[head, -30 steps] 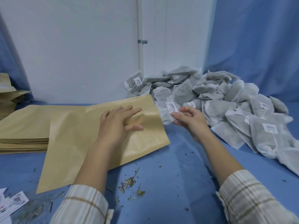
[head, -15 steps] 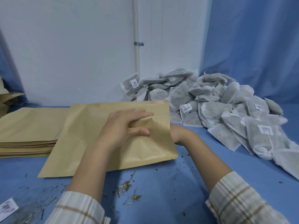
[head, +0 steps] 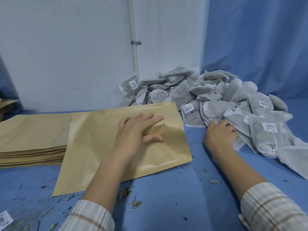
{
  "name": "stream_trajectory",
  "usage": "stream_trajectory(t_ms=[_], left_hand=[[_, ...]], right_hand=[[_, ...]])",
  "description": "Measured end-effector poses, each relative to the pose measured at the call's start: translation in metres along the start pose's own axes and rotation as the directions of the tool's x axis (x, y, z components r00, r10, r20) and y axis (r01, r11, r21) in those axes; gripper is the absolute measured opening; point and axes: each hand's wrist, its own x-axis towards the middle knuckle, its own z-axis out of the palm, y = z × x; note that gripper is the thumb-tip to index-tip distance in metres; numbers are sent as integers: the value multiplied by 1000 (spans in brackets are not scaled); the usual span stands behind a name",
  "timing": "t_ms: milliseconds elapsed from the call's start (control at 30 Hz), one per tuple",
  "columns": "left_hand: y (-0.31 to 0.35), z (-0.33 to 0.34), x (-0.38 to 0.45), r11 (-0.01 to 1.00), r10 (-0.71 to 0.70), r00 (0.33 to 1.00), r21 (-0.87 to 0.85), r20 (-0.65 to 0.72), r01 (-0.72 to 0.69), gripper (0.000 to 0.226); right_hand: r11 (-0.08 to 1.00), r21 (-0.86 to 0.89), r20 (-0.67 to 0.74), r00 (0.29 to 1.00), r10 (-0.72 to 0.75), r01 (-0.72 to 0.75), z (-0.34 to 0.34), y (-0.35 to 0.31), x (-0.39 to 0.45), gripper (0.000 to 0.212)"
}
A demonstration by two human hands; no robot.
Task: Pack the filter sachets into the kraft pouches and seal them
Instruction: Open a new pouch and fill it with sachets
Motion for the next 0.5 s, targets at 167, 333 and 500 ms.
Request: stream_trajectory(t_ms=[167,333,500], left_hand=[[8,14,-1,995,30,998,89,54,-34,57],[3,10,0,997,-9,1000,83,-1,9,56],[-4,-1,0,999,-41,996,13,-83,42,58]], right_hand=[[970,190,-196,974,-111,148,-7,13,2,27],[552,770,-500,841,208,321,-53,0,-8,30],[-109,993,-37,999,16,39,-64,8,-4,28]])
